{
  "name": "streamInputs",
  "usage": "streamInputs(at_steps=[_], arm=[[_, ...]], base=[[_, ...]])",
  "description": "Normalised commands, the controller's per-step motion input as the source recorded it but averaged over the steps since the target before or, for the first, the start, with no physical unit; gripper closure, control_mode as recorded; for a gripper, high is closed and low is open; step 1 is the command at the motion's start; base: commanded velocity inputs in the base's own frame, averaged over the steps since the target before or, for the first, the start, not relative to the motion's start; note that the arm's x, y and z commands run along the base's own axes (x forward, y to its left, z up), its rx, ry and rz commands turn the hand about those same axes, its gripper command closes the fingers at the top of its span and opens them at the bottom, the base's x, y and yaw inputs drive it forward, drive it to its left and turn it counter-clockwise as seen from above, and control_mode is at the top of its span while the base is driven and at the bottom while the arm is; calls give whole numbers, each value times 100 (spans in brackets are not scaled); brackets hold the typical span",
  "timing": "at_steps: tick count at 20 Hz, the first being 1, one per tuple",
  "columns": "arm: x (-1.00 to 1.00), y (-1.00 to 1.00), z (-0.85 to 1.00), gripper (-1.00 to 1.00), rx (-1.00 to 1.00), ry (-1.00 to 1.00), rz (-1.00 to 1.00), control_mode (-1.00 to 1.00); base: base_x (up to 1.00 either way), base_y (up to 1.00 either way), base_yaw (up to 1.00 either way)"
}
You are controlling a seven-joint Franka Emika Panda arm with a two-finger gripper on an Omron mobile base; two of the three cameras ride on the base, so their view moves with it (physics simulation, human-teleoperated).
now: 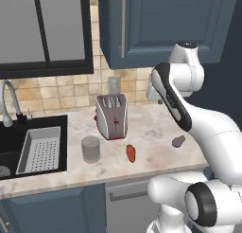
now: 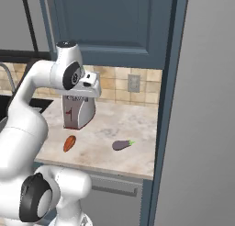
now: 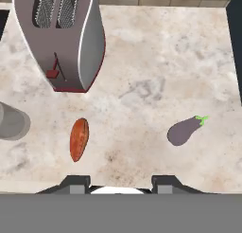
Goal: Place the sweet potato and eggplant inside the fridge drawer. Close the drawer after placing the vegetables.
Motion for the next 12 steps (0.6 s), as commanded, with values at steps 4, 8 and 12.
streamInputs(at_steps=[4, 8, 12], arm=[[-33, 0, 0, -100, 0, -4, 0, -100], [-46, -12, -24, -100, 3, 0, -13, -100], [-2, -90, -62, -100, 16, 8, -38, -100]], base=[[0, 0, 0], [0, 0, 0], [0, 0, 0]])
